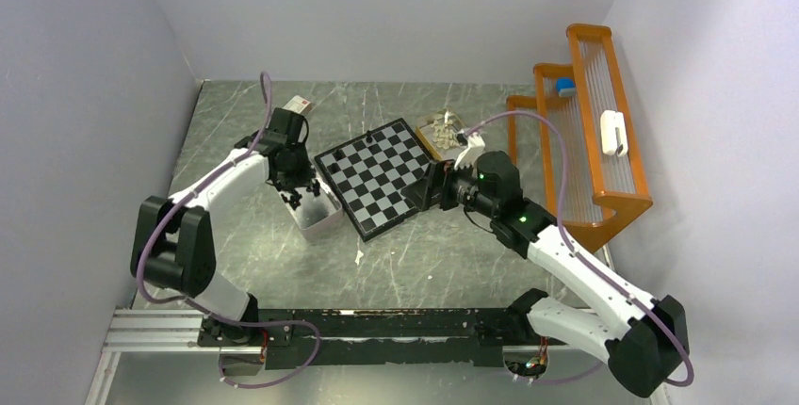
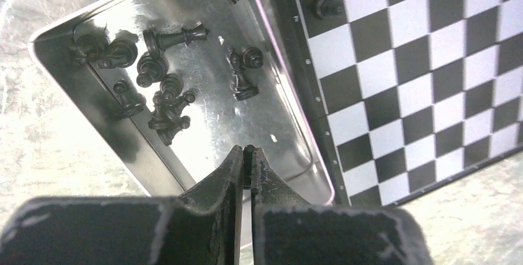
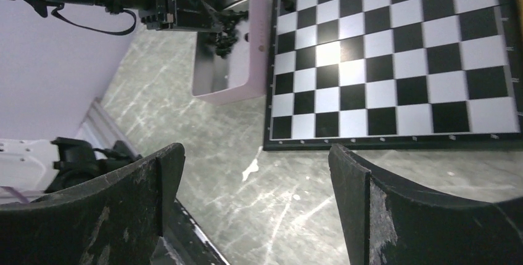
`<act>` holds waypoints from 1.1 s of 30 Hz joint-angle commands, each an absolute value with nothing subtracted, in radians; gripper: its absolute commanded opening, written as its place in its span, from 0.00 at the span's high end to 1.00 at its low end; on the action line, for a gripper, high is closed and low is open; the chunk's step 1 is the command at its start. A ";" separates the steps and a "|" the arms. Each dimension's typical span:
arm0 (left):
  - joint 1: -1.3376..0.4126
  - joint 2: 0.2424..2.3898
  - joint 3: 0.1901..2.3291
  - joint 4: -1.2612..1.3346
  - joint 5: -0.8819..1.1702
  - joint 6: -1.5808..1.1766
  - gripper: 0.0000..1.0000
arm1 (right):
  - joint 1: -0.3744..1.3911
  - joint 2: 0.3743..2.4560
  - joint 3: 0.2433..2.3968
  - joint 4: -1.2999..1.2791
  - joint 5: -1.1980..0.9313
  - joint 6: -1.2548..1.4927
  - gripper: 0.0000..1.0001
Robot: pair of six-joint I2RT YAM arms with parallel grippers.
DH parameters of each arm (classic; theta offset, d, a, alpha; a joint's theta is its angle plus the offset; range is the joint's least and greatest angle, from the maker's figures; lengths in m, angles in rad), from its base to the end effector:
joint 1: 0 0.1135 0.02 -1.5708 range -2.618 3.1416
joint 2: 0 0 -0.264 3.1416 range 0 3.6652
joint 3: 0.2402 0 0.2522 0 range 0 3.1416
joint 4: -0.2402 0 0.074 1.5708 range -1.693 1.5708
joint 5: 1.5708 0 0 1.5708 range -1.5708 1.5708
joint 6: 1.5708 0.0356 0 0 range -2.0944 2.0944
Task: Set up the chess pieces on the board
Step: Pick up the chess piece from the storage box, then place the chess piece on the chessboard.
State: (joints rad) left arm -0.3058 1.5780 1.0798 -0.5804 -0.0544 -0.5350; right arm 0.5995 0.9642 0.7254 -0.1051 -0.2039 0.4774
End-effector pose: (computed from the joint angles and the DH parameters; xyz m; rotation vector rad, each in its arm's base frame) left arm 0.3034 -0.0937 0.2166 -0.3226 2.6434 -0.2069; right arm 0.1810 0.1324 0.2940 -0.2674 1.9995 0.9032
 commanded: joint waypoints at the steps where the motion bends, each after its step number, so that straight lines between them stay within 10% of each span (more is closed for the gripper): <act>1: -0.313 1.481 1.112 -0.578 -0.003 -0.540 0.95 | 0.604 1.026 0.725 -0.004 -0.349 0.587 0.11; 33: -0.313 1.134 0.976 -0.399 0.486 -0.743 0.95 | 0.948 1.567 0.977 0.495 -0.006 0.676 0.31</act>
